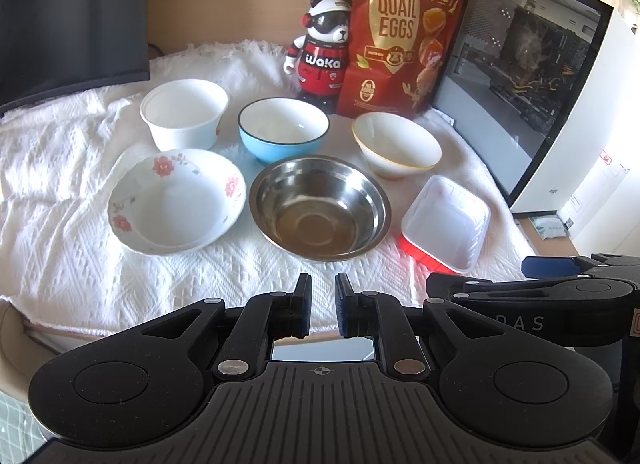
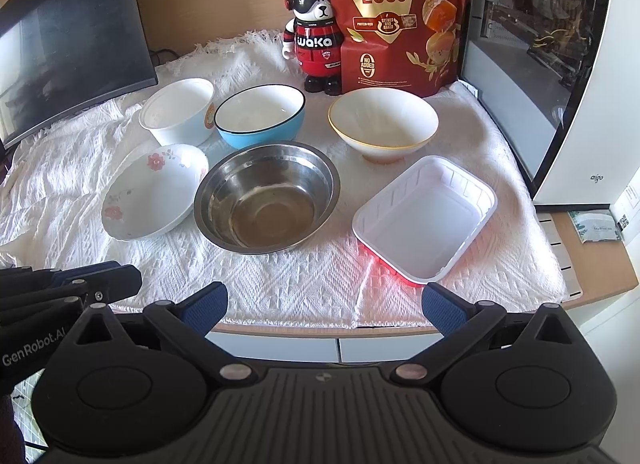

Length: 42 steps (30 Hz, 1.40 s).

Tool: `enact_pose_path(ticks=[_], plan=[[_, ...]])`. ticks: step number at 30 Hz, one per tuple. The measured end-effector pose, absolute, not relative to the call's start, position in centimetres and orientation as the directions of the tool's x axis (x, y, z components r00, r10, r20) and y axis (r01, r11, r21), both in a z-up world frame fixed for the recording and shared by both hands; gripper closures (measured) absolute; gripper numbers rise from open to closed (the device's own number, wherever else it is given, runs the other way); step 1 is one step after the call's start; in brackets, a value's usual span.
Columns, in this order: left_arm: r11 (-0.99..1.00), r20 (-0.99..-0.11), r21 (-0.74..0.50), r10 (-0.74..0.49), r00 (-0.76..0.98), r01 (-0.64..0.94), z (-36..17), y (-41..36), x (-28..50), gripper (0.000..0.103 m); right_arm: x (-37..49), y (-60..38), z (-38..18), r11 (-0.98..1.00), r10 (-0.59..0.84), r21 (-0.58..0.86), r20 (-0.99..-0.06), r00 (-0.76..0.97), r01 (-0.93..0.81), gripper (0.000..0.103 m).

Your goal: Organize plates and bowls

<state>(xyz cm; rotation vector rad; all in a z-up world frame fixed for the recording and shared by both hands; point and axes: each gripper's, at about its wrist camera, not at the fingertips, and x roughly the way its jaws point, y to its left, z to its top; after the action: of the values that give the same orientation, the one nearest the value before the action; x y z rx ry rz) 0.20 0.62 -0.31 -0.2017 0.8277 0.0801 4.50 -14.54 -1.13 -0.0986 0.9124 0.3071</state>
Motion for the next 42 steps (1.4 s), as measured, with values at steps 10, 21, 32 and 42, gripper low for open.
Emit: enact_pose_path(ticks=[10, 21, 32, 42], plan=[[0.978, -0.743, -0.144, -0.006, 0.669, -0.150, -0.6, 0.7, 0.2, 0.088, 4.6, -14.6, -1.1, 0.952, 0.223, 0.051, -0.793, 0.567, -0.303, 0.000], [0.977, -0.751, -0.148, -0.011, 0.660, -0.152, -1.0, 0.8, 0.3, 0.088, 4.6, -14.5, -1.3, 0.949, 0.228, 0.052, -0.793, 0.565, -0.310, 0.000], [0.978, -0.770, -0.142, -0.012, 0.638, -0.154, -1.2, 0.6, 0.6, 0.088, 4.7, -14.5, -1.6, 0.948, 0.230, 0.056, -0.801, 0.553, -0.313, 0.000], [0.978, -0.788, -0.136, -0.011, 0.616, -0.158, -1.7, 0.6, 0.9, 0.088, 5.0, -14.7, -2.0, 0.949, 0.227, 0.062, -0.815, 0.533, -0.309, 0.000]])
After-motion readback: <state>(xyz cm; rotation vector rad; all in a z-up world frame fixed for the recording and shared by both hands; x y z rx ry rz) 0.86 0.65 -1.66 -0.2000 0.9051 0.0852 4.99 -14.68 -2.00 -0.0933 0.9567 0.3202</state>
